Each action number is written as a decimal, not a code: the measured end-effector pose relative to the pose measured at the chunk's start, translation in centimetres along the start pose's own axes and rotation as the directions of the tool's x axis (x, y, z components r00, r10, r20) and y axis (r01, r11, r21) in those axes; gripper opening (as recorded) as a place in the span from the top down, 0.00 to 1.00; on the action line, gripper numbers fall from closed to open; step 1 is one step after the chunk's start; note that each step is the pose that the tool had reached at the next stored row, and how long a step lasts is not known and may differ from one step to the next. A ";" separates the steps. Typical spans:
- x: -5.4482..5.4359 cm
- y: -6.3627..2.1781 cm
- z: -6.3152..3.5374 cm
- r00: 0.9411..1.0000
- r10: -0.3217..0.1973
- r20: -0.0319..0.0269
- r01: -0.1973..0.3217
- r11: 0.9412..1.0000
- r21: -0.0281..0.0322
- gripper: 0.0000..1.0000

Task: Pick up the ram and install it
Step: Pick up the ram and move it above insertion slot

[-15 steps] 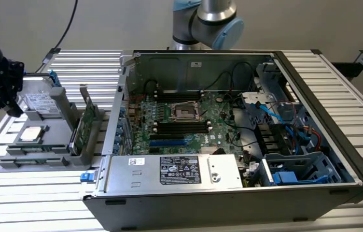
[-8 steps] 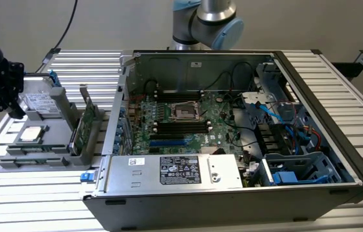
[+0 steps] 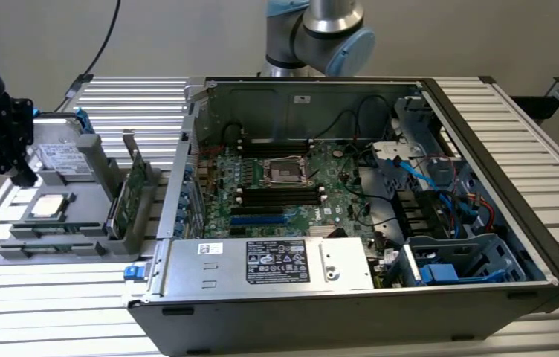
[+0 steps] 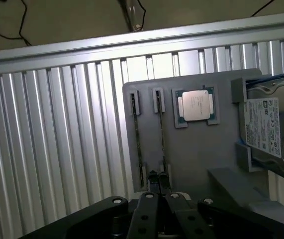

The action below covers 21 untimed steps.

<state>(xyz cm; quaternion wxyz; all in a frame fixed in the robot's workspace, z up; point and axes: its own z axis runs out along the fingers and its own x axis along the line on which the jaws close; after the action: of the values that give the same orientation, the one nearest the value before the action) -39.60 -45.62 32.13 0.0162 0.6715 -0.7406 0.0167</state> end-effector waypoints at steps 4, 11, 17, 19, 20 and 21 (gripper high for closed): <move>0.0 0.00 0.04 0.997 -0.072 -0.006 0.072 0.997 0.003 0.90; 0.0 0.01 0.14 0.980 -0.197 -0.013 0.197 0.980 0.009 0.82; 0.0 0.01 0.16 0.974 -0.227 -0.017 0.227 0.974 0.010 0.69; 0.0 0.01 0.41 0.974 -0.227 -0.017 0.227 0.974 0.010 0.69; 0.0 0.01 0.60 0.974 -0.227 -0.017 0.227 0.974 0.010 0.69; 0.0 0.01 0.78 0.974 -0.227 -0.017 0.227 0.974 0.010 0.69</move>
<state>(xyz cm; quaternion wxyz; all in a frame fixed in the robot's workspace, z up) -39.61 -45.62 31.35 0.0200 0.7517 -0.6588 0.0244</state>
